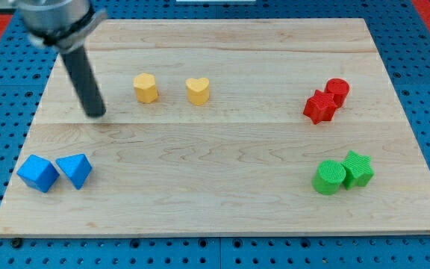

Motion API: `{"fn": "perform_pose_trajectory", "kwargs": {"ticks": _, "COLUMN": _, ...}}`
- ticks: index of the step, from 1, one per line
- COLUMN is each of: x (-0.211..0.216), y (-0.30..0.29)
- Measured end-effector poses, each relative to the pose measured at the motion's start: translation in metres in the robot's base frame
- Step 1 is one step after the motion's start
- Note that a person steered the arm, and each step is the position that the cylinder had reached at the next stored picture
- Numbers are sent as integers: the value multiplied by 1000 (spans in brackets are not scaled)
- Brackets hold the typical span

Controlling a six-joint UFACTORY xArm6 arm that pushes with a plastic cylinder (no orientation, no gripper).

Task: Move the blue blocks close to the heart

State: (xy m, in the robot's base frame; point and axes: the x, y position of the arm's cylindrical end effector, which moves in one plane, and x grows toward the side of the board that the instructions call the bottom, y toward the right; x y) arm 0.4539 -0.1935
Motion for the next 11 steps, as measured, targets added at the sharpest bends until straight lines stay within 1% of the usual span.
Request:
{"fn": "perform_pose_trajectory", "kwargs": {"ticks": 1, "x": 27, "y": -33}}
{"fn": "perform_pose_trajectory", "kwargs": {"ticks": 2, "x": 30, "y": -109}}
{"fn": "perform_pose_trajectory", "kwargs": {"ticks": 3, "x": 69, "y": -111}}
{"fn": "perform_pose_trajectory", "kwargs": {"ticks": 4, "x": 95, "y": -80}}
{"fn": "perform_pose_trajectory", "kwargs": {"ticks": 6, "x": 98, "y": 33}}
{"fn": "perform_pose_trajectory", "kwargs": {"ticks": 7, "x": 87, "y": 64}}
{"fn": "perform_pose_trajectory", "kwargs": {"ticks": 10, "x": 14, "y": 69}}
{"fn": "perform_pose_trajectory", "kwargs": {"ticks": 11, "x": -1, "y": 74}}
